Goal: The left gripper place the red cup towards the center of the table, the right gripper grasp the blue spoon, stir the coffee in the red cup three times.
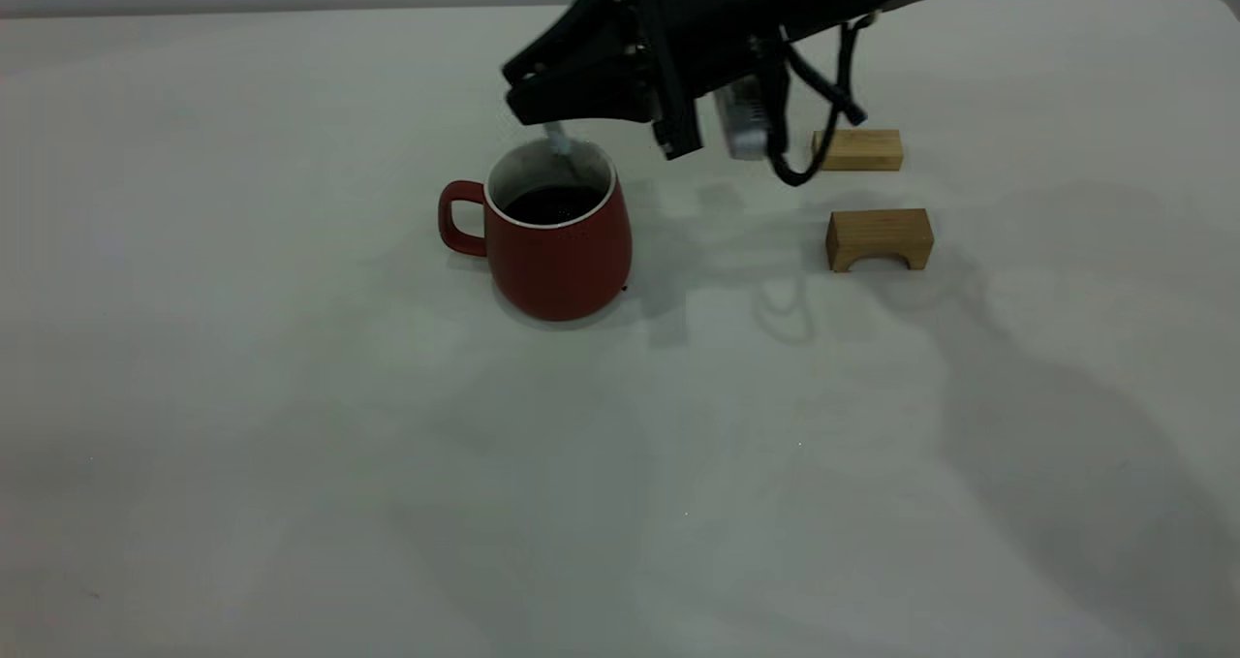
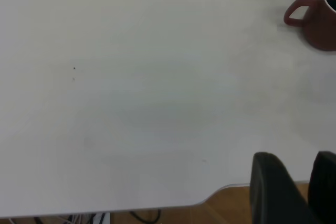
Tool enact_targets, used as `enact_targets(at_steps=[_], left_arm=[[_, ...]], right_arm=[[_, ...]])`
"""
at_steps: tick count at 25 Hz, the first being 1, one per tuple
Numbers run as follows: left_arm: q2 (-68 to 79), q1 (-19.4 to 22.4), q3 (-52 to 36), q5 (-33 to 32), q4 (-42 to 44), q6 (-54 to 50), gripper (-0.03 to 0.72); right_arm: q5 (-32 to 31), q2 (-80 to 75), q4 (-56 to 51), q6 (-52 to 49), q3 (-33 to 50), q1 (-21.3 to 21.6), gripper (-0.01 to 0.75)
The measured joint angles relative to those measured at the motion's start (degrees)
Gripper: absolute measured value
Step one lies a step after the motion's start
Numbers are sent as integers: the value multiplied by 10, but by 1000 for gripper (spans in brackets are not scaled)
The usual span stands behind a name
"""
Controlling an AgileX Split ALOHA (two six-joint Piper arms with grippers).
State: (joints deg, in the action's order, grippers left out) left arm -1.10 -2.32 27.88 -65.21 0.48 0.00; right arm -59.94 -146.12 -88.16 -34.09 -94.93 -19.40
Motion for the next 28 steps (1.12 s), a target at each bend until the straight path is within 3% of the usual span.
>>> enact_targets(at_steps=[4,18,20,28], left_arm=[[0,0,0,0,0,0,243],[0,0,0,0,0,0,243],[0,0,0,0,0,0,243],[0,0,0,0,0,0,243]], right_arm=[[-5,0,4,-47,0,-10,155],[-3,0,8,-57,0,-14,165],[-3,0,9,-51,0,-14,196],[-15,3,45,53,0,-13,452]])
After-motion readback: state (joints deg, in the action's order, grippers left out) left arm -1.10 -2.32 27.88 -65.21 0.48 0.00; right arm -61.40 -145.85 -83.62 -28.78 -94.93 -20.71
